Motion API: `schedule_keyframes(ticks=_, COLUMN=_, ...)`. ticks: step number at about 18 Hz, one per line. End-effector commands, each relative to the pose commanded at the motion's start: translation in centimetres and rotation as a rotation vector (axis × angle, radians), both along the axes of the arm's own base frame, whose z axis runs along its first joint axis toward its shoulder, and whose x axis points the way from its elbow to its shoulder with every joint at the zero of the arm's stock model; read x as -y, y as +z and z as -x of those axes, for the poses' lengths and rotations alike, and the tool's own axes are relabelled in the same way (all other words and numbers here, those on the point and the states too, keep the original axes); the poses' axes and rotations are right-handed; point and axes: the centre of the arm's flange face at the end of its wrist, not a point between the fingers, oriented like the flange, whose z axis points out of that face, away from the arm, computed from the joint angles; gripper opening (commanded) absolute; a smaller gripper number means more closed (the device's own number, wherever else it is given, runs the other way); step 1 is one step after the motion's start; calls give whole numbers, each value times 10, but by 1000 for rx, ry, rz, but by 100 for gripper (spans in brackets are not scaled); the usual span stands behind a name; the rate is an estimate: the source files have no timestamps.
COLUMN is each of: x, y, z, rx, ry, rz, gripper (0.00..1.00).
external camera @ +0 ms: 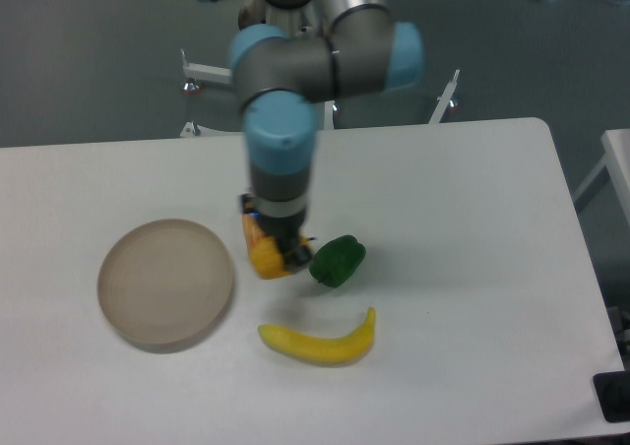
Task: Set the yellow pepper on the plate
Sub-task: 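Carry the held yellow pepper past the green pepper toward the beige plate, then lower the yellow pepper onto the plate and open the gripper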
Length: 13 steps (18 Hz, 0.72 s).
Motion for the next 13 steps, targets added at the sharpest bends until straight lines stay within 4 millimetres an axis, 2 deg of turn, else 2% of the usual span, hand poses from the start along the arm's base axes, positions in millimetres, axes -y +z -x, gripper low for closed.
schedule_keyframes(ticks=1, x=-9, y=-10, z=-19, rx=1, ry=-3, rz=-21, gripper=39)
schedule_keyframes(ticks=2, x=-14, y=-20, z=-30, rx=-1, ry=-6, rz=-32, gripper=40)
schedule_keyframes(ticks=5, x=-20, y=-47, z=-50, rx=-6, ry=-5, rz=-48, gripper=42)
schedule_keyframes(ticks=6, x=-21, y=-59, z=-63, rx=-5, ry=-13, rz=-41, gripper=47)
schedule_keyframes(ticks=7, x=-21, y=-65, z=-64, rx=-8, ry=-13, rz=-51, gripper=56)
schedule_keyframes(ticks=8, x=-20, y=-70, z=-66, rx=-7, ry=-17, rz=-50, gripper=69)
schedule_keyframes(ticks=9, x=-19, y=-72, z=-67, rx=-6, ry=-19, rz=-46, gripper=90)
schedule_keyframes(ticks=10, x=-19, y=-73, z=-67, rx=-6, ry=-14, rz=-44, gripper=100)
schedule_keyframes(ticks=13, x=-18, y=-68, z=-68, rx=-8, ry=-16, rz=-53, gripper=100)
